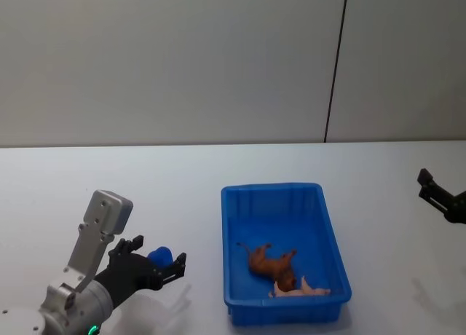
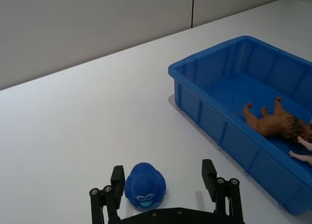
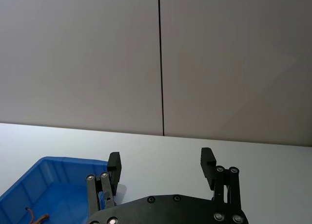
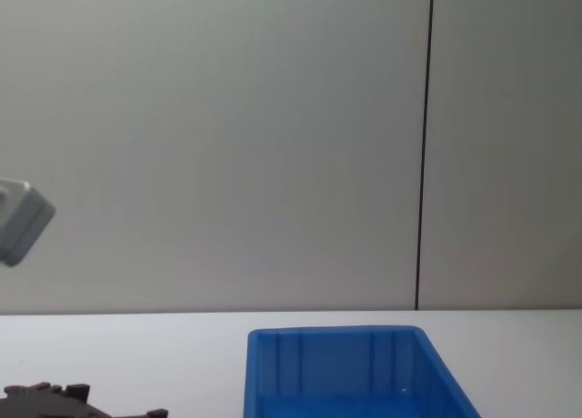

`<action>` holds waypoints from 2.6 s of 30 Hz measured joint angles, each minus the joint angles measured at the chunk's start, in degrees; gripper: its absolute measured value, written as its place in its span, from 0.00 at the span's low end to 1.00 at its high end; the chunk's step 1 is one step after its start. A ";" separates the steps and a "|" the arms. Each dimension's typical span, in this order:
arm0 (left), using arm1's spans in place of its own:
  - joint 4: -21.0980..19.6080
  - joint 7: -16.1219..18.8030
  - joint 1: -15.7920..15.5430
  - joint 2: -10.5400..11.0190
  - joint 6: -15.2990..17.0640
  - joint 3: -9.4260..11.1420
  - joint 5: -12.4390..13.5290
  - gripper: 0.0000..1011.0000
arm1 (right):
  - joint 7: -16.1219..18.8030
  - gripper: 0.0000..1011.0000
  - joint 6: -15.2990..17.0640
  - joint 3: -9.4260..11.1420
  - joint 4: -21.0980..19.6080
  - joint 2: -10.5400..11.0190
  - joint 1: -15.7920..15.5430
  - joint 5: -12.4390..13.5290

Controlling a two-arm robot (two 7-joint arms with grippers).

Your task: Pick up the two dolls from the table and place them into the box.

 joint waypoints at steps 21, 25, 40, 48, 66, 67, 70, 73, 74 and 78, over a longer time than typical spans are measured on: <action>10.09 -4.36 -5.17 -3.51 1.40 0.06 2.87 0.99 | -0.01 0.99 0.00 0.00 0.01 0.00 -0.01 0.00; 11.68 -4.51 -5.95 -4.09 1.18 0.08 3.20 0.99 | -0.01 0.99 0.00 0.00 0.01 0.00 -0.01 0.00; 16.23 -4.95 -8.33 -5.99 0.27 0.11 3.58 0.88 | -0.01 0.99 0.00 0.00 0.01 0.00 -0.01 -0.01; 17.15 -5.06 -8.83 -6.39 0.13 0.11 3.65 0.70 | -0.01 0.99 0.00 -0.01 0.01 0.00 -0.01 -0.01; 16.42 -4.29 -9.00 -6.60 -1.48 -0.13 3.66 0.47 | -0.01 0.99 0.00 -0.01 0.01 -0.01 -0.01 0.00; 16.25 -4.22 -9.00 -6.60 -1.62 -0.18 3.66 0.46 | -0.01 0.99 0.01 -0.01 0.01 -0.01 -0.01 -0.01; 15.59 -3.84 -9.00 -6.59 -2.68 -0.36 3.58 0.44 | -0.01 0.99 0.01 0.00 0.01 0.00 -0.01 0.00; 14.75 -3.67 -9.20 -6.61 -3.82 -0.61 3.49 0.42 | -0.01 0.99 0.00 0.00 0.01 0.00 -0.01 0.00; 14.58 -3.67 -9.27 -6.64 -4.10 -0.67 3.46 0.41 | -0.01 0.99 0.00 0.00 0.01 0.00 -0.01 0.00; 13.59 -3.99 -10.01 -6.89 -5.86 -1.02 3.30 0.39 | 0.00 0.99 0.00 -0.01 0.01 0.00 -0.01 0.00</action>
